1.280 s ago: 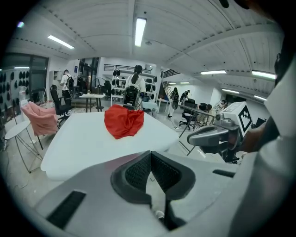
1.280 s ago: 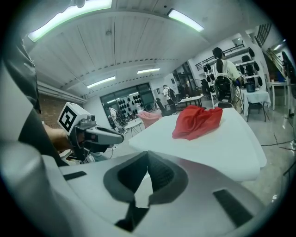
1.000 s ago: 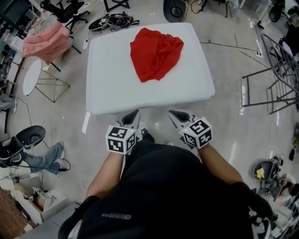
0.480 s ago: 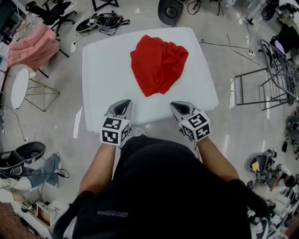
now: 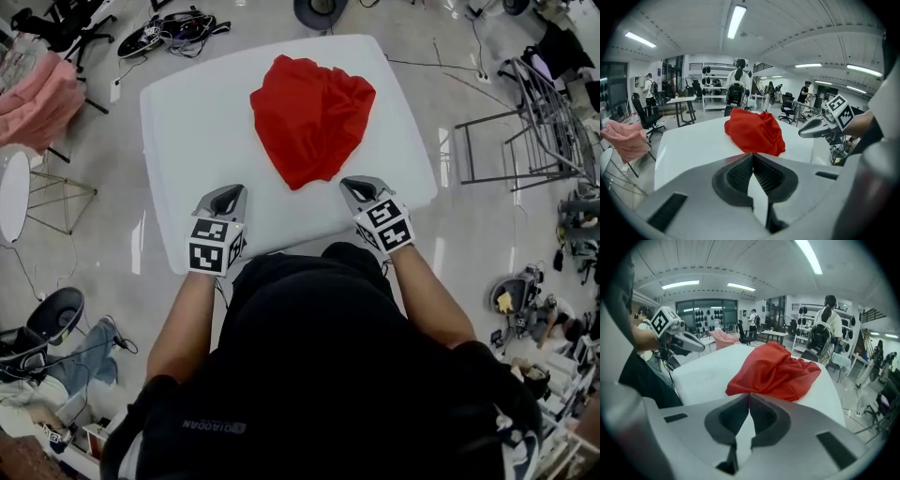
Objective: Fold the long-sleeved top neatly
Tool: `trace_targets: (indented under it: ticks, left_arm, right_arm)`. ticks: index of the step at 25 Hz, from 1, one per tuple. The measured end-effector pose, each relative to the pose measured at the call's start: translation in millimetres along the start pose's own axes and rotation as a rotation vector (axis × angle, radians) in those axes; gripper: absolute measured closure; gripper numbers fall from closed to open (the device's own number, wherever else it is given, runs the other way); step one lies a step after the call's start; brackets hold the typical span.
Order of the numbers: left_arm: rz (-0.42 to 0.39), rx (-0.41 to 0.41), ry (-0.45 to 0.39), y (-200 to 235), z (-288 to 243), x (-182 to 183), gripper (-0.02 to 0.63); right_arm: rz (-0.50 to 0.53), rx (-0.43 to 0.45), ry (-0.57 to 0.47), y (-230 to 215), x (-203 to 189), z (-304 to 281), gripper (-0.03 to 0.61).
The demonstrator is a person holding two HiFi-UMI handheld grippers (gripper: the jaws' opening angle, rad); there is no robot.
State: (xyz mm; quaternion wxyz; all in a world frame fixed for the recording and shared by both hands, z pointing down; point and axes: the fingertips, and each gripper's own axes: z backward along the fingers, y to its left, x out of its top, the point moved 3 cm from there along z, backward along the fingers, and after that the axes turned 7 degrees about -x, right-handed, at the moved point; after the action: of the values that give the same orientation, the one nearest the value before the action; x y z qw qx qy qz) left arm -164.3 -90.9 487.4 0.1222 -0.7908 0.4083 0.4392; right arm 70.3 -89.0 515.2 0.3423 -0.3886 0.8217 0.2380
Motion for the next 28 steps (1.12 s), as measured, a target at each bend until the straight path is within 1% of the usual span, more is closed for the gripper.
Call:
trace_targets:
  ticks: [3, 6, 8, 12, 15, 17, 19, 23, 27, 28]
  left_arm:
    - [0.038, -0.003, -0.009, 3.4, -2.0, -0.3, 0.611]
    - [0.074, 0.034, -0.011, 8.0, -2.3, -4.4, 0.611]
    - [0.112, 0.063, -0.018, 9.9, -1.7, -7.4, 0.611]
    - [0.174, 0.114, -0.035, 7.3, -1.5, -11.4, 0.611]
    - [0.221, 0.154, -0.047, 4.4, -1.8, -13.5, 0.611]
    - [0.249, 0.176, -0.052, 0.9, -1.6, -14.6, 0.611]
    - [0.270, 0.199, -0.053, -3.7, -1.1, -16.1, 0.611]
    - [0.300, 0.242, -0.051, -12.8, 3.3, -22.0, 0.611]
    - [0.312, 0.267, -0.051, -22.7, 7.0, -26.9, 0.611]
    - [0.313, 0.271, -0.052, -24.8, 7.4, -27.0, 0.611]
  right_arm:
    - [0.108, -0.006, 0.078, -8.4, -13.5, -15.8, 0.560]
    - [0.228, 0.018, 0.144, -12.2, -24.5, -30.4, 0.547]
    - [0.328, 0.041, 0.177, -13.3, -29.1, -39.5, 0.524]
    - [0.584, 0.082, 0.199, -15.5, -34.1, -57.9, 0.478]
    - [0.720, 0.137, 0.213, -14.2, -40.4, -70.5, 0.445]
    - [0.774, 0.171, 0.218, -13.7, -45.2, -76.5, 0.415]
    - [0.810, 0.192, 0.211, -14.2, -48.5, -79.9, 0.410]
    - [0.863, 0.210, 0.185, -14.6, -49.9, -85.8, 0.434]
    - [0.903, 0.236, 0.166, -12.0, -51.3, -86.3, 0.435]
    - [0.910, 0.250, 0.167, -10.6, -52.9, -85.7, 0.452]
